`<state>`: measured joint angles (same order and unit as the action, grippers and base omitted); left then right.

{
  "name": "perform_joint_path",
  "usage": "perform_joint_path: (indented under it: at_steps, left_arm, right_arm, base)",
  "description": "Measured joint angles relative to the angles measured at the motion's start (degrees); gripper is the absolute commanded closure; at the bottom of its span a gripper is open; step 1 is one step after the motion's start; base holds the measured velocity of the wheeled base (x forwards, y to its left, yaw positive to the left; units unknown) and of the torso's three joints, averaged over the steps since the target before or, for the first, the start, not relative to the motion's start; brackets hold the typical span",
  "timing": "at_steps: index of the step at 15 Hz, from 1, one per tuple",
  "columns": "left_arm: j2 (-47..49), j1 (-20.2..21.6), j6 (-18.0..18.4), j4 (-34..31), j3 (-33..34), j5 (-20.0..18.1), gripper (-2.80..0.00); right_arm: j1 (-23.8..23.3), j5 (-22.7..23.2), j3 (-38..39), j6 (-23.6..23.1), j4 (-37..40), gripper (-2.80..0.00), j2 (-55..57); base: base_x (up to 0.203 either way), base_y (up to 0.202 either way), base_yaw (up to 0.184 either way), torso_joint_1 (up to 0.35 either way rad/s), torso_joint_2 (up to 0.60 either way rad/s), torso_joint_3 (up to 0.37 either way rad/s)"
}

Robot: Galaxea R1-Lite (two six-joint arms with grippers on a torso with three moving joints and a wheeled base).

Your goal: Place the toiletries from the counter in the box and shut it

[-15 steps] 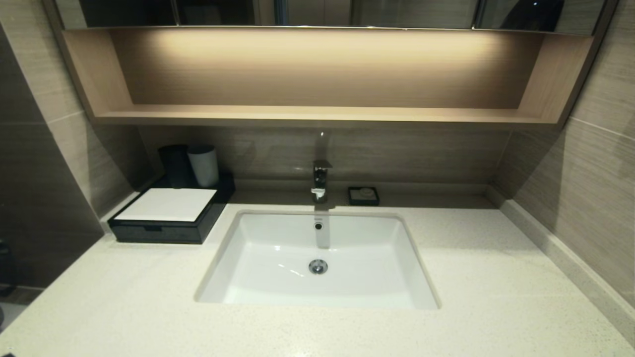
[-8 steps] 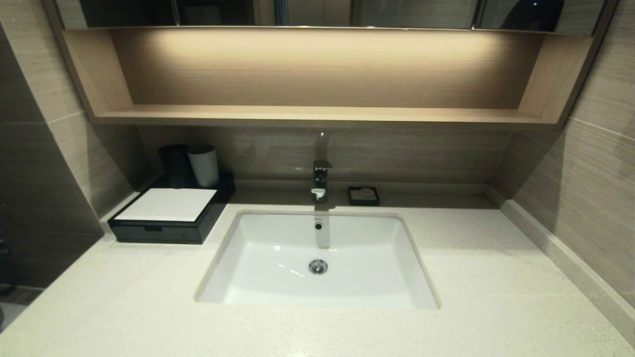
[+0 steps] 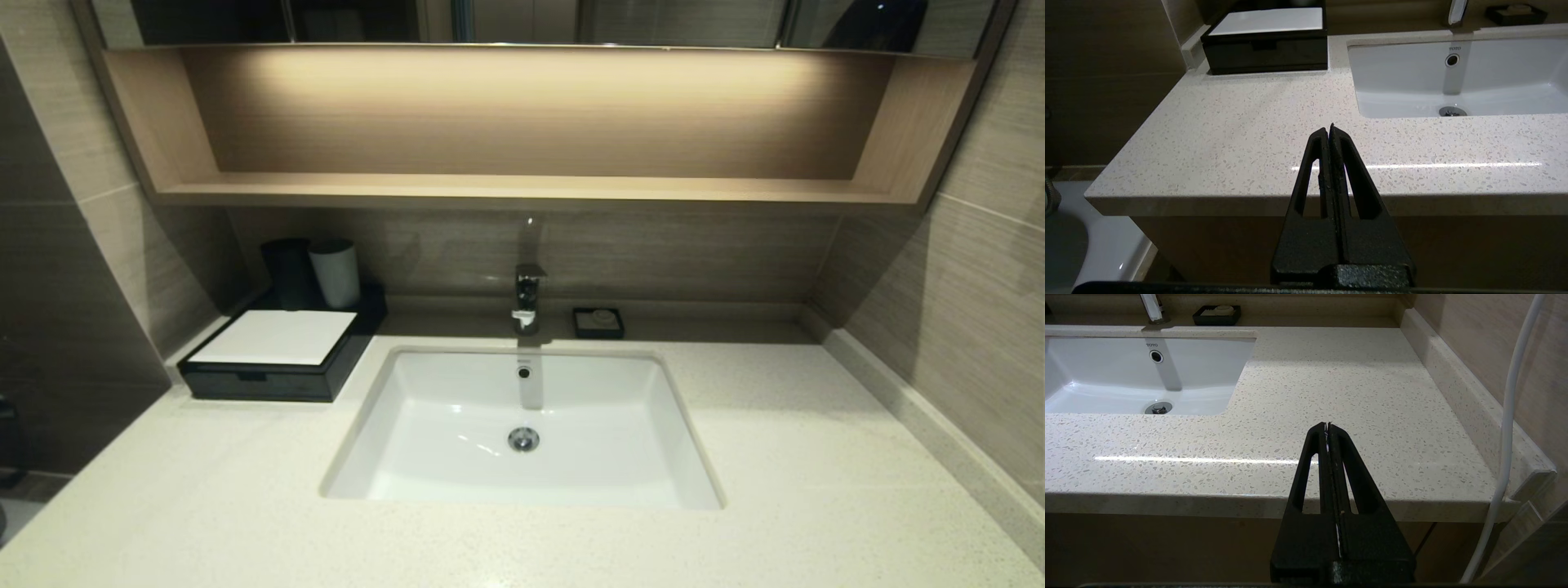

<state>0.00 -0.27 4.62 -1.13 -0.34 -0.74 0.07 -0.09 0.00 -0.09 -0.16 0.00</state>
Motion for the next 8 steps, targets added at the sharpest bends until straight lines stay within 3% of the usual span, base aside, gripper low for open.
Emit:
perform_joint_path:
  at_steps: [2, 8]
  left_arm:
    - [0.0, 0.0, -0.2, 3.1, 0.2, 0.0, 0.0]
    - [-0.1, 0.0, -2.9, 3.3, 0.3, 0.6, 0.0]
  right_arm:
    - [0.0, 0.0, 0.0, 0.0, 0.0, 0.0, 0.0]
    - [0.0, 0.0, 0.0, 0.0, 0.0, 0.0, 0.0]
  base:
    - [0.0, 0.0, 0.0, 0.0, 0.0, 0.0]
    - [0.0, 0.0, 0.0, 0.0, 0.0, 0.0]
